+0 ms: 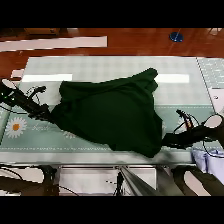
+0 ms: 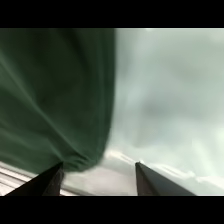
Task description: Fold the shirts.
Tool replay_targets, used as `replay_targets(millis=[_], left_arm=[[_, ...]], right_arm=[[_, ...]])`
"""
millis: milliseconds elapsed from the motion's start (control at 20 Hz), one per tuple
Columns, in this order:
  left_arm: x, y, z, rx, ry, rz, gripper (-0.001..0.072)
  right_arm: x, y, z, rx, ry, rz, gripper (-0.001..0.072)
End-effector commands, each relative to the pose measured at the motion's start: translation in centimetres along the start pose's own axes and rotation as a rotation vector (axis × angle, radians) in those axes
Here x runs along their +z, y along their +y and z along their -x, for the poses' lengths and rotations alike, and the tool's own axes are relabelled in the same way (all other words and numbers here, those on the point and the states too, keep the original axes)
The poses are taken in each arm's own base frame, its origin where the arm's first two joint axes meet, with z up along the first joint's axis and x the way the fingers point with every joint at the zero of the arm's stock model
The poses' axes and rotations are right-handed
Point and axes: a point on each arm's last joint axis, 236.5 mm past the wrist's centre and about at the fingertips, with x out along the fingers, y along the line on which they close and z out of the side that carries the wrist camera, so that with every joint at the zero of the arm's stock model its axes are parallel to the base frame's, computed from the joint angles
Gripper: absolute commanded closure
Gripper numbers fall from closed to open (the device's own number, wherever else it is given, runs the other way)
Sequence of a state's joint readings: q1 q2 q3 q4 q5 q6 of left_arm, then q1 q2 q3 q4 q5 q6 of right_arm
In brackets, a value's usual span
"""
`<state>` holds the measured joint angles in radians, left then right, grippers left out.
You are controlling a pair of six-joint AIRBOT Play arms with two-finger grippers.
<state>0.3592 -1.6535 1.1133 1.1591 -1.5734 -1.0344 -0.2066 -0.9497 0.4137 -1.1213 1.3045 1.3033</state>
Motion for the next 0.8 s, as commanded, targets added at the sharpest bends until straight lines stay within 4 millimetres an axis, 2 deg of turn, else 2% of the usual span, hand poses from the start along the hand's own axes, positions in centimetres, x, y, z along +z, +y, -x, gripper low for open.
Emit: replay_targets(millis=[0,100,150,200,250,300,350,450,550,600,650,750], left_arm=[[0.1,0.0,0.0,0.001,-0.002,-0.002,0.0670],[0.1,0.0,0.0,0.001,-0.002,-0.002,0.0671],[0.1,0.0,0.0,0.001,-0.002,-0.001,0.0670],[0.1,0.0,0.0,0.001,-0.002,-0.002,0.0670],[0.1,0.0,0.0,0.001,-0.003,-0.002,0.0670],[0.1,0.0,0.0,0.001,-0.003,-0.002,0.0670],[0.2,-0.1,0.0,-0.006,-0.008,-0.002,0.0670],[0.9,-1.4,0.6,-0.047,-0.043,-0.011,0.0671],[2.7,-4.0,2.5,-0.117,-0.124,-0.034,0.0672],[4.2,-5.7,4.2,-0.156,-0.192,-0.045,0.0672],[5.7,-7.6,6.4,-0.197,-0.270,-0.078,0.0671],[8.0,-12.5,12.1,-0.271,-0.449,-0.188,0.0671]], right_arm=[[1.0,1.6,-1.1,0.048,-0.009,-0.051,0.0189],[0.3,2.1,-2.3,0.057,0.061,-0.051,0.0193],[-0.2,2.3,-3.0,0.059,0.096,-0.047,0.0260],[-0.4,2.5,-3.6,0.058,0.121,-0.040,0.0333],[-0.4,2.9,-4.1,0.063,0.129,-0.035,0.0451],[0.0,3.4,-4.5,0.078,0.118,-0.032,0.0626],[0.5,3.8,-4.5,0.098,0.100,-0.033,0.0681],[1.3,5.3,-3.5,0.150,0.066,0.048,0.0682],[2.8,7.1,-0.8,0.168,0.010,0.181,0.0682],[4.2,8.2,1.3,0.162,-0.055,0.235,0.0682],[5.8,9.5,3.8,0.158,-0.135,0.289,0.0682],[8.8,12.7,10.3,0.138,-0.338,0.395,0.0682]])
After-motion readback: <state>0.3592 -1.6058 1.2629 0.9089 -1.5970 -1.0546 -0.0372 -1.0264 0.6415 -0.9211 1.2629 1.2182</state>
